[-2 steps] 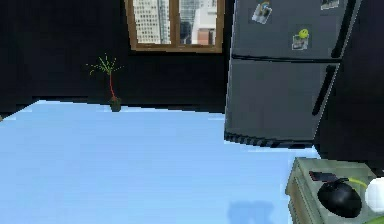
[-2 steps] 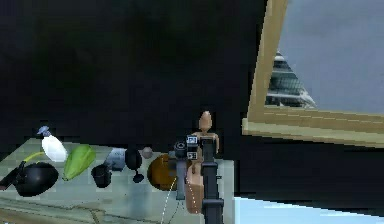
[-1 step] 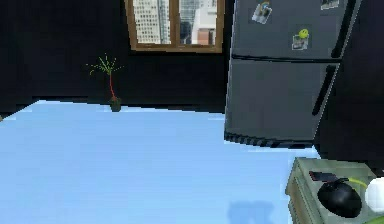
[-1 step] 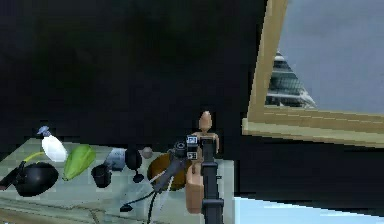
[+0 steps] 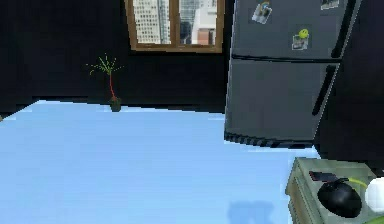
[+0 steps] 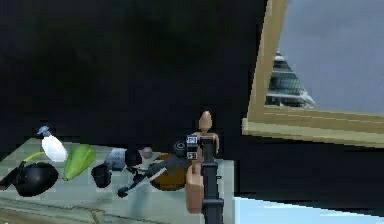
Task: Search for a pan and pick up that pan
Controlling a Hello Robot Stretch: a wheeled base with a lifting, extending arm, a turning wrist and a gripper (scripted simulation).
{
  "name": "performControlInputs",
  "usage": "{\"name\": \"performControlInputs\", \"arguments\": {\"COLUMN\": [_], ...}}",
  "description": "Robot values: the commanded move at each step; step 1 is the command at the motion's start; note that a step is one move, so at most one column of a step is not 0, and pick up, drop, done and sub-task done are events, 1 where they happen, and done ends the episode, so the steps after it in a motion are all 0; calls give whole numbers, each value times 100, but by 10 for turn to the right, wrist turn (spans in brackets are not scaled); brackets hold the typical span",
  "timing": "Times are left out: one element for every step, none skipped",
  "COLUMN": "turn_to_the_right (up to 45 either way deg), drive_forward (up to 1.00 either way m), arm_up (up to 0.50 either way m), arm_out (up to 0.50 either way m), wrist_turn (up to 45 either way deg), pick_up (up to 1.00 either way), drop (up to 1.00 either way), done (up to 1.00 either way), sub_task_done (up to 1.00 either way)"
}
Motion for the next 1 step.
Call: {"name": "performControlInputs", "arguments": {"turn_to_the_right": [0], "drive_forward": [0], "arm_up": [0], "arm_out": [0], "wrist_turn": [450], "pick_up": [0], "drop": [0], "done": [0], "sub_task_done": [0]}}
